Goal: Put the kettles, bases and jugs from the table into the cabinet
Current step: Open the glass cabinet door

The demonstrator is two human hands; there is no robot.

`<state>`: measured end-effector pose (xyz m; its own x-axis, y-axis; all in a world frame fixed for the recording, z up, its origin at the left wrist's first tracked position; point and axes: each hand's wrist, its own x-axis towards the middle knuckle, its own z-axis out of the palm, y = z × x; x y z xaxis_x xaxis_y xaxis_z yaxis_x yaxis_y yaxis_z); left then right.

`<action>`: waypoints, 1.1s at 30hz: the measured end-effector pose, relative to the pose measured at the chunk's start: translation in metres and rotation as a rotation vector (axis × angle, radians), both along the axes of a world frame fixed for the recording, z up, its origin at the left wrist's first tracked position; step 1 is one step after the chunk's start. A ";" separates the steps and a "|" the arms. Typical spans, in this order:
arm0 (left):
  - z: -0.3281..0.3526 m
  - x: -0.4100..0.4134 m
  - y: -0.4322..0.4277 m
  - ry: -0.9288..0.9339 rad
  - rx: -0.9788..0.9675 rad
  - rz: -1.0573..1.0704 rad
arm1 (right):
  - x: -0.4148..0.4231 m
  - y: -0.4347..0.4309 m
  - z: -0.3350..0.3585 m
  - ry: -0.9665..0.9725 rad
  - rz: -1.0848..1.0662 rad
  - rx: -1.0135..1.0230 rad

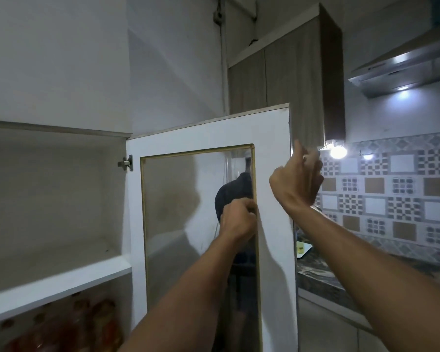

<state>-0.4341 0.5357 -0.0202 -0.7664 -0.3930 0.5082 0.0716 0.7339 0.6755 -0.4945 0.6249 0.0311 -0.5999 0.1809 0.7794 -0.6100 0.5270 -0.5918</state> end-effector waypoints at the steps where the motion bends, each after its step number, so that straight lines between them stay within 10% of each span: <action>1: -0.002 0.006 -0.009 -0.007 -0.016 0.006 | 0.009 -0.007 0.000 0.143 -0.019 0.038; 18: -0.080 0.373 -0.304 -0.446 -0.304 0.847 | 0.287 -0.330 -0.108 -0.079 0.743 0.695; 33: -0.197 0.733 -0.402 -0.759 0.175 1.716 | 0.654 -0.575 -0.240 0.203 1.635 1.043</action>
